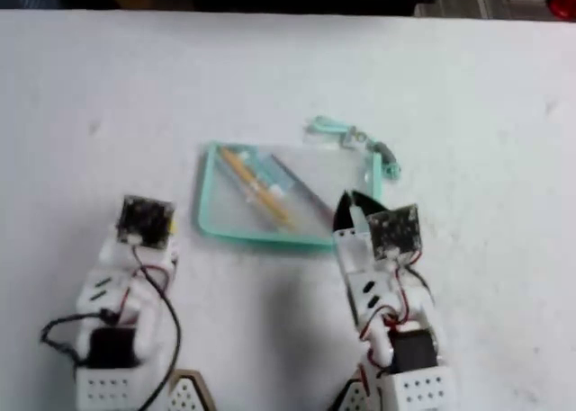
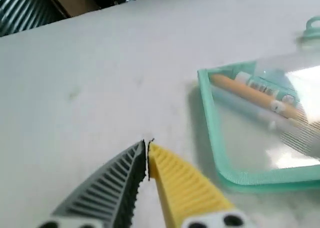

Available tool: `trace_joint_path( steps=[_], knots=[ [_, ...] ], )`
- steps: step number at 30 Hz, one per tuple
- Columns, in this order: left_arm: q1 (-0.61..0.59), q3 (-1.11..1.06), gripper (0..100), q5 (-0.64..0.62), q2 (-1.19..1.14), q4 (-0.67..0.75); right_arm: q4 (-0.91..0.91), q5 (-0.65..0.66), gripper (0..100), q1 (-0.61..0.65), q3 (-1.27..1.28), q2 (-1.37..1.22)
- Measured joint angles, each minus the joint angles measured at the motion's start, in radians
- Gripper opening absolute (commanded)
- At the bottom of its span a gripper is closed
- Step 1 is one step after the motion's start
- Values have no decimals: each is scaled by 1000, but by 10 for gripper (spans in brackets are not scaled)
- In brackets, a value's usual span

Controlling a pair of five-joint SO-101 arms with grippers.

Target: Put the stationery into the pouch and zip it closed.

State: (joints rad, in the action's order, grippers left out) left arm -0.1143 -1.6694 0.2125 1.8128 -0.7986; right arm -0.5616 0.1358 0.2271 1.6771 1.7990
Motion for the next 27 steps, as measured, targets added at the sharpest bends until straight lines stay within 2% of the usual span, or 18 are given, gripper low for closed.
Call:
trace_joint_path(
  steps=[5,9,11,15,21,27],
  knots=[
    [0,-25,46,0,3,64,2,-6,18,-35,5,-5],
    [0,-25,46,0,0,48,-29,-126,18,-69,5,-5],
    [0,-25,46,0,0,6,-86,-178,18,-71,5,-5],
    [0,-25,45,0,0,-126,-262,-196,18,-69,5,-5],
    [0,-25,24,0,0,-417,-626,-196,17,-40,5,-5],
    [0,-25,24,-68,2,-473,-698,-29,17,-8,5,-5]
  ],
)
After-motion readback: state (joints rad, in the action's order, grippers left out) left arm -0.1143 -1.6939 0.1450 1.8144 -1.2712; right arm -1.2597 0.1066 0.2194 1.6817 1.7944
